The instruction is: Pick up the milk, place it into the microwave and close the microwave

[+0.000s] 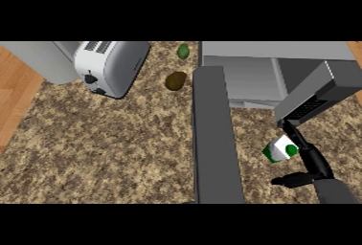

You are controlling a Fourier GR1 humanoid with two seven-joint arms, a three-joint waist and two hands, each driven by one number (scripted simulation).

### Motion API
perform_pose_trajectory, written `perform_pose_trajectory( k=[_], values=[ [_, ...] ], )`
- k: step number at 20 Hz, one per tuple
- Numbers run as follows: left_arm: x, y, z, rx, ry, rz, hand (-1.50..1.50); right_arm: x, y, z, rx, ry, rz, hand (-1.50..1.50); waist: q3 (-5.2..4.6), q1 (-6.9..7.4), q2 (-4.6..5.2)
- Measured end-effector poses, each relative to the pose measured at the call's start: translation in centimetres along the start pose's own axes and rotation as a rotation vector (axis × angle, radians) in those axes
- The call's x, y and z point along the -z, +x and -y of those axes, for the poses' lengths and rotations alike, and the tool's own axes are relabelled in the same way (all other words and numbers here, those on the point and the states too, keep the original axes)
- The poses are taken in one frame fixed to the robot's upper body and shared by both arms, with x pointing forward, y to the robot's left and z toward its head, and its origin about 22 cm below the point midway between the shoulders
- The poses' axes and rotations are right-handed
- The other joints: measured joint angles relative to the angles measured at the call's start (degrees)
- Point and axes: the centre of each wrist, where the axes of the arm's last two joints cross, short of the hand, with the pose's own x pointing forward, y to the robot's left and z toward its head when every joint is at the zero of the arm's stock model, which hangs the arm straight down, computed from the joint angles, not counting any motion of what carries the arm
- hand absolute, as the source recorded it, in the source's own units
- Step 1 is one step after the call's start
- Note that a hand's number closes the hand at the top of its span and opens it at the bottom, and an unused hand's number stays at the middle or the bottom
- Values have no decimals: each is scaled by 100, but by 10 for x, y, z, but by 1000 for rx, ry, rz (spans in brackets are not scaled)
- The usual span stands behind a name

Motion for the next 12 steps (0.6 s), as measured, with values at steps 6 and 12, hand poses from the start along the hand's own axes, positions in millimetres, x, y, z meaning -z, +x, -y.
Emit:
perform_pose_trajectory(
  k=[6,12],
  values=[
    [-5,1,-2,2,-10,-3,-150,0,-3,-4,49,-21,-11,150,-23,-5,-7],
    [-6,-1,-2,-13,-21,6,-150,3,-5,-13,59,18,-6,150,-49,-25,-13]
  ],
)
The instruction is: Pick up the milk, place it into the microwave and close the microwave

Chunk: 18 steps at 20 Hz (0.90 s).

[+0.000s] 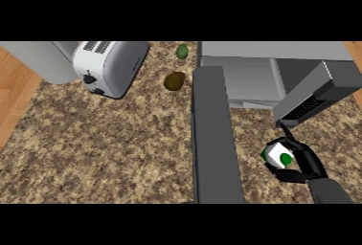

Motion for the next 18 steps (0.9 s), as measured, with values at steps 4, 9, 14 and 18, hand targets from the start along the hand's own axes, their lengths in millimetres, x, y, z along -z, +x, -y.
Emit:
perform_pose_trajectory(
  k=[4,9,14,18],
  values=[
    [-2,1,-1,2,0,4,-150,11,1,-13,14,-11,38,150,10,19,4],
    [-3,2,-1,-4,10,-7,-150,15,-4,-42,66,-167,51,150,14,-24,-4],
    [-7,5,-6,1,9,-15,-150,23,-4,-61,117,-229,80,150,19,-51,-14],
    [-11,6,-6,-9,16,-10,-150,43,4,-75,125,-218,108,150,27,-49,-11]
  ],
)
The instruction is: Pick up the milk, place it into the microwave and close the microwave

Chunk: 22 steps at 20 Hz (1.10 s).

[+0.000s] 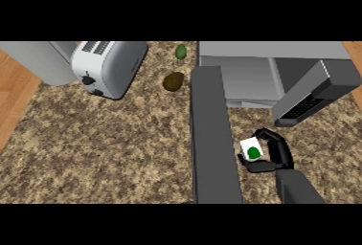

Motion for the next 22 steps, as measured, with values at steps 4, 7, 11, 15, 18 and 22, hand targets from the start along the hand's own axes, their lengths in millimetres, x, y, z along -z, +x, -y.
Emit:
perform_pose_trajectory(
  k=[4,7,11,15,18,22],
  values=[
    [1,2,-2,0,5,-14,-150,21,8,-7,-25,11,39,150,1,-12,1],
    [3,1,-3,-9,1,-12,-150,35,15,-11,-40,9,65,150,1,-15,5],
    [5,5,-4,-13,2,-13,-150,67,33,-5,-63,-7,99,150,1,5,11],
    [11,2,-6,-23,-10,-3,-150,98,53,-4,-96,-8,107,150,3,51,34],
    [16,6,-8,-17,-26,3,-150,120,70,6,-126,-13,101,150,4,99,58],
    [20,4,-7,-25,-39,10,-150,138,88,15,-156,-22,86,150,8,168,98]
  ],
)
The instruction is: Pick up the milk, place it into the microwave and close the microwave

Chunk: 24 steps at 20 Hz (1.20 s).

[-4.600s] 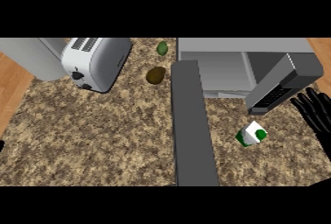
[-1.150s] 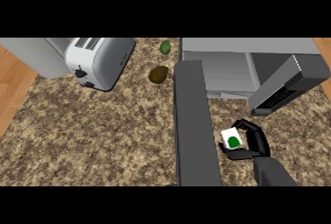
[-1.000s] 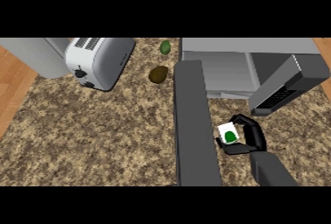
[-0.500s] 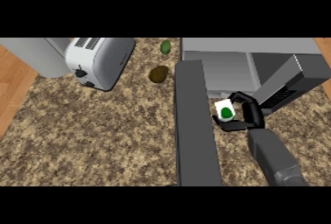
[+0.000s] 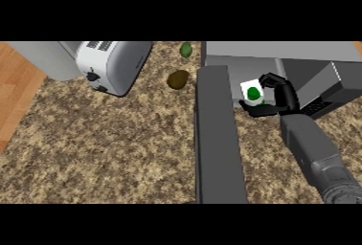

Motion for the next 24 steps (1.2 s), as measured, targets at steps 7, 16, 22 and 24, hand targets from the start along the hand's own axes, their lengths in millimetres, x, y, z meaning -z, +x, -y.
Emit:
perform_pose_trajectory(
  k=[7,16,22,24],
  values=[
    [12,0,-3,5,-32,27,-150,24,20,14,-117,-28,-1,150,6,162,88],
    [21,-1,-5,-5,-65,37,-150,44,39,38,-288,-133,-12,150,16,389,214],
    [28,0,-8,2,-90,45,-150,49,45,47,-335,-194,-24,150,28,520,294],
    [29,0,-8,3,-97,44,-150,49,46,51,-344,-215,-27,150,32,554,316]
  ],
)
